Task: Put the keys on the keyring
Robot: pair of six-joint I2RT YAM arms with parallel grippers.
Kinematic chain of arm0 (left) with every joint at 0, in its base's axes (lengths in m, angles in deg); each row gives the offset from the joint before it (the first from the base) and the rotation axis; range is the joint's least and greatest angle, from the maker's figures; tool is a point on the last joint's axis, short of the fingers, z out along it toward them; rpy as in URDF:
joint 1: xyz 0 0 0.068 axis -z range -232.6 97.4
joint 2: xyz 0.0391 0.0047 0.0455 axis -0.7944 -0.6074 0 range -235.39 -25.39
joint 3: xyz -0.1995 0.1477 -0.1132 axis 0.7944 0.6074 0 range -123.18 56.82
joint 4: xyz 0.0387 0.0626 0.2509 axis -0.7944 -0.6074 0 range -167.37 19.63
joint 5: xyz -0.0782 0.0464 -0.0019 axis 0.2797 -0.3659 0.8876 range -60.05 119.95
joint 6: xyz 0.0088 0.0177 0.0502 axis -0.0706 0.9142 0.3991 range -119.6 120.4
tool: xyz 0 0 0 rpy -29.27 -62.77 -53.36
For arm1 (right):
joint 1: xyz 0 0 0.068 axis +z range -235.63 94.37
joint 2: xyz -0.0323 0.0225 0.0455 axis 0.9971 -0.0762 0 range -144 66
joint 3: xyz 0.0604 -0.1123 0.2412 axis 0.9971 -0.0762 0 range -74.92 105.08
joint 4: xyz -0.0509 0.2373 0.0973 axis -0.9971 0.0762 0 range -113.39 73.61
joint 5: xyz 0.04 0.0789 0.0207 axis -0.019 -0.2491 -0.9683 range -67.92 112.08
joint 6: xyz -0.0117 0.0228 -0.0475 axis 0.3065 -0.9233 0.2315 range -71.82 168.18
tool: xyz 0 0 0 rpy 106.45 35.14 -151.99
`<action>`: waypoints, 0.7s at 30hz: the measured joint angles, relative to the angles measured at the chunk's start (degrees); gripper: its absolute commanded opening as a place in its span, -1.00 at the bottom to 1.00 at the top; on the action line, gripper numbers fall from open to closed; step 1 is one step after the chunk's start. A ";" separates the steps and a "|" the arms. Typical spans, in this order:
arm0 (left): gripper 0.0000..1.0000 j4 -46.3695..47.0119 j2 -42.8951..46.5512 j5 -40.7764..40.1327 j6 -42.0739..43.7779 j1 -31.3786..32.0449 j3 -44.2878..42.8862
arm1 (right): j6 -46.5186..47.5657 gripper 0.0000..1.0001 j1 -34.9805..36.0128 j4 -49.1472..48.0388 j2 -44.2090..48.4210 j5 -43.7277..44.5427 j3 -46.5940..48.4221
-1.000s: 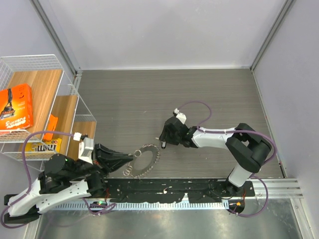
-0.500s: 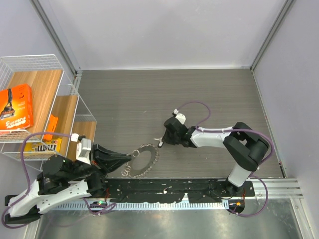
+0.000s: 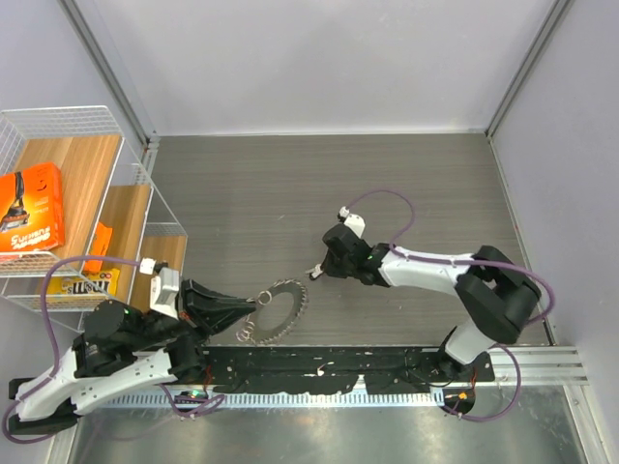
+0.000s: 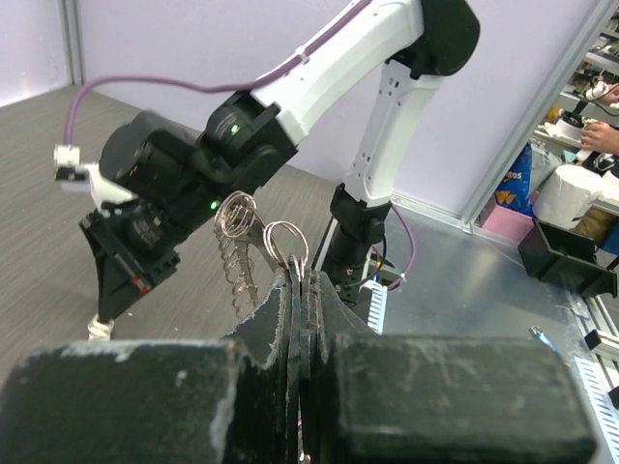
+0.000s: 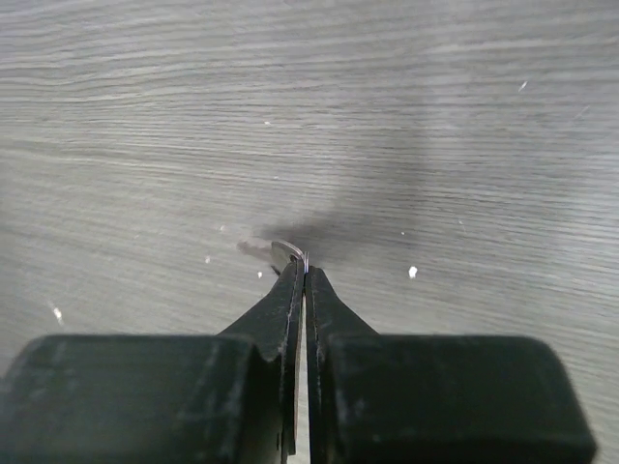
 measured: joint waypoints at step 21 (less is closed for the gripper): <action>-1.00 0.66 -2.23 0.74 -0.50 0.00 -0.52 | 33.29 -0.89 1.62 13.29 43.10 -10.88 -2.34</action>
